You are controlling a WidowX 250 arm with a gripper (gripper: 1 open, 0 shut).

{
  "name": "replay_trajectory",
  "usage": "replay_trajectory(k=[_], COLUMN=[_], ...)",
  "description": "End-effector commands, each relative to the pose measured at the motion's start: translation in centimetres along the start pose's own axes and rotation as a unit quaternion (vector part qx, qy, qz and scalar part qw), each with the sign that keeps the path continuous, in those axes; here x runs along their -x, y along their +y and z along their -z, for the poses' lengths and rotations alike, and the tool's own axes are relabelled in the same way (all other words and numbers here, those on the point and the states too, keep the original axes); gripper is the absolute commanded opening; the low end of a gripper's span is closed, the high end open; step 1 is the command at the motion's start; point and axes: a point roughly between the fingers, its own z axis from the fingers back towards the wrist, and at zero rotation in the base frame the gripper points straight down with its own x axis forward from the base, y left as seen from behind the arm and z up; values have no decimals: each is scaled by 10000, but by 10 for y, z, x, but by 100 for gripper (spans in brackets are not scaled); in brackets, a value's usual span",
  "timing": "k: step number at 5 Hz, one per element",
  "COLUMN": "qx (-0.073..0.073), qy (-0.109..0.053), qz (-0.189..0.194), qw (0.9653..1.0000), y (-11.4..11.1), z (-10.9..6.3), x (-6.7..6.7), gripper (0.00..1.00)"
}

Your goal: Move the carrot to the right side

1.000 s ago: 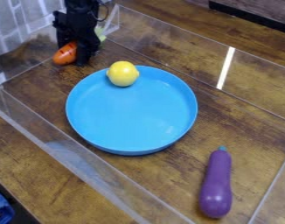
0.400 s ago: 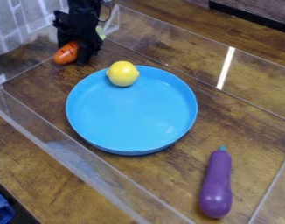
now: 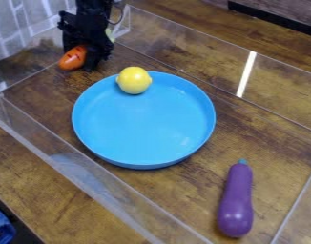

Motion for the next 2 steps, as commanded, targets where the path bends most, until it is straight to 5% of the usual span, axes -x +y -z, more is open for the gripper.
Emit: replay_trajectory(k=[1, 2], qx=[76, 108], qy=[391, 214], qz=[-24, -141], qw=[9992, 9996], y=[-14, -20], z=[27, 2], x=[12, 4], gripper=[0, 0])
